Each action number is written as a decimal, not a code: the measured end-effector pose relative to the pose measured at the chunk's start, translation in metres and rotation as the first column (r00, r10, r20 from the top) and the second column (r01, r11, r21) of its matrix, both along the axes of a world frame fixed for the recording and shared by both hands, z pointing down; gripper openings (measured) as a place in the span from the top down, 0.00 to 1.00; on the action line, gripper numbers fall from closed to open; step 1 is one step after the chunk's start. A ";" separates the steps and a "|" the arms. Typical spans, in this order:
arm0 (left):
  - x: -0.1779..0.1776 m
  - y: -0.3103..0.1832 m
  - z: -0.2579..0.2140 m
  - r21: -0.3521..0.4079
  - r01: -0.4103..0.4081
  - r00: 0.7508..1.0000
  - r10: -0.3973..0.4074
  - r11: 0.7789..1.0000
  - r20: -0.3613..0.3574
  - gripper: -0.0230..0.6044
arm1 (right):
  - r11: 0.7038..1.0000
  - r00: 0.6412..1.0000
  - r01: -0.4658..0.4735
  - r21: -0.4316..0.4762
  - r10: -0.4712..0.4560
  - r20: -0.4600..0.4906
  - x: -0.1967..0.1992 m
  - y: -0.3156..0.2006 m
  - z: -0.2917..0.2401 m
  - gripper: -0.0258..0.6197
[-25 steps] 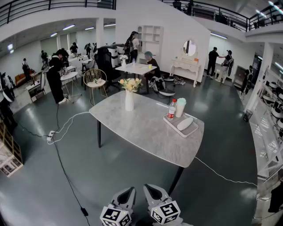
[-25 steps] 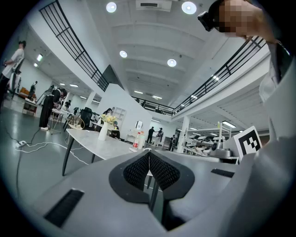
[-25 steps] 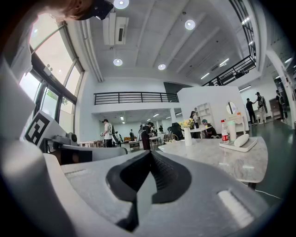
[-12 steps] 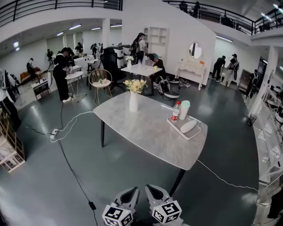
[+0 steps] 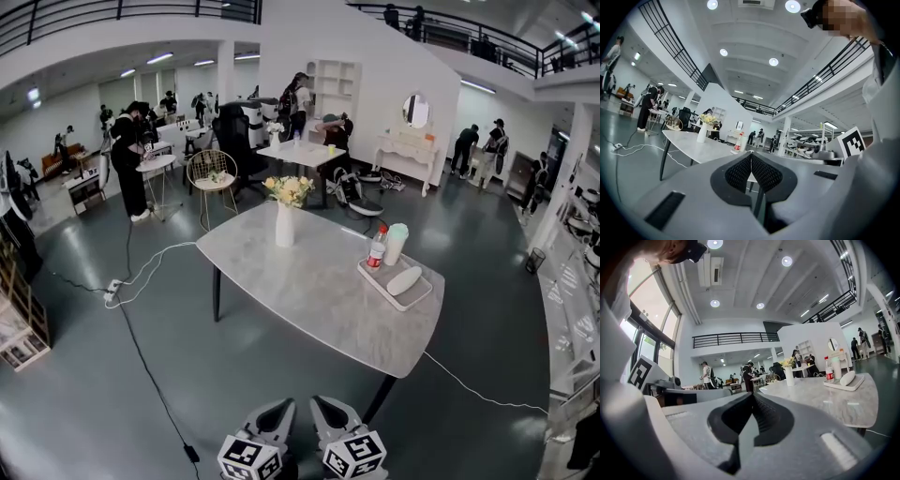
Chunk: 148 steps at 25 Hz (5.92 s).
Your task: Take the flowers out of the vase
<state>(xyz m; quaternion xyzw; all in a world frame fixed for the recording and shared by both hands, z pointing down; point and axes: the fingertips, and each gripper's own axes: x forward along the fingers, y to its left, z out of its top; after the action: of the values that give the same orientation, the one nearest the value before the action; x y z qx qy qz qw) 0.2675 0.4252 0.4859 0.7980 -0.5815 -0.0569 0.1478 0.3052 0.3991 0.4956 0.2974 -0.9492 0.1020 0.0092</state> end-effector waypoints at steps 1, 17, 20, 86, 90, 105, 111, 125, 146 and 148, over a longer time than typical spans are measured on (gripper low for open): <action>-0.003 -0.008 0.000 0.001 -0.003 1.000 0.003 1.000 0.000 0.96 | 1.000 1.000 -0.006 0.003 0.006 0.001 -0.002 -0.009 -0.001 0.96; -0.078 -0.112 -0.002 -0.015 0.000 1.000 0.000 1.000 -0.020 0.96 | 1.000 1.000 -0.017 0.000 0.017 -0.012 -0.072 -0.109 -0.011 0.96; -0.085 -0.133 -0.002 -0.016 -0.005 1.000 0.004 1.000 -0.025 0.96 | 1.000 1.000 -0.019 0.003 0.019 -0.016 -0.078 -0.130 -0.012 0.96; -0.249 -0.328 0.037 -0.072 -0.145 0.989 0.146 0.987 0.007 0.96 | 0.993 0.996 -0.086 -0.082 0.083 -0.038 -0.253 -0.315 0.015 0.96; -0.251 -0.337 0.038 -0.068 -0.147 0.989 0.148 0.987 0.016 0.96 | 0.993 0.995 -0.094 -0.072 0.092 -0.028 -0.254 -0.326 0.013 0.96; -0.280 -0.403 0.040 -0.068 -0.138 0.990 0.139 0.988 0.023 0.96 | 0.992 0.994 -0.109 -0.063 0.108 -0.018 -0.274 -0.394 0.011 0.96; -0.291 -0.444 0.042 -0.073 -0.150 0.988 0.151 0.986 0.012 0.96 | 0.992 0.994 -0.109 -0.060 0.107 -0.032 -0.289 -0.434 0.010 0.96; -0.313 -0.555 0.058 -0.127 -0.197 0.980 0.198 0.972 -0.009 0.96 | 0.980 0.987 -0.161 -0.112 0.157 -0.046 -0.312 -0.547 0.024 0.96; -0.327 -0.676 0.085 -0.186 -0.321 0.947 0.314 0.929 -0.066 0.96 | 0.938 0.959 -0.283 -0.200 0.276 -0.064 -0.322 -0.660 0.062 0.96; -0.325 -0.682 0.082 -0.182 -0.341 0.940 0.335 0.922 -0.064 0.96 | 0.935 0.955 -0.297 -0.195 0.290 -0.065 -0.322 -0.666 0.059 0.96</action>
<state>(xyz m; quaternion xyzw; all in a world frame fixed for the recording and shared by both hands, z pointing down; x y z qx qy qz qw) -0.0575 -0.2567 0.5676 0.8674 -0.4357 0.0125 0.2400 -0.0163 -0.2664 0.5543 0.4351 -0.8785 0.1933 0.0409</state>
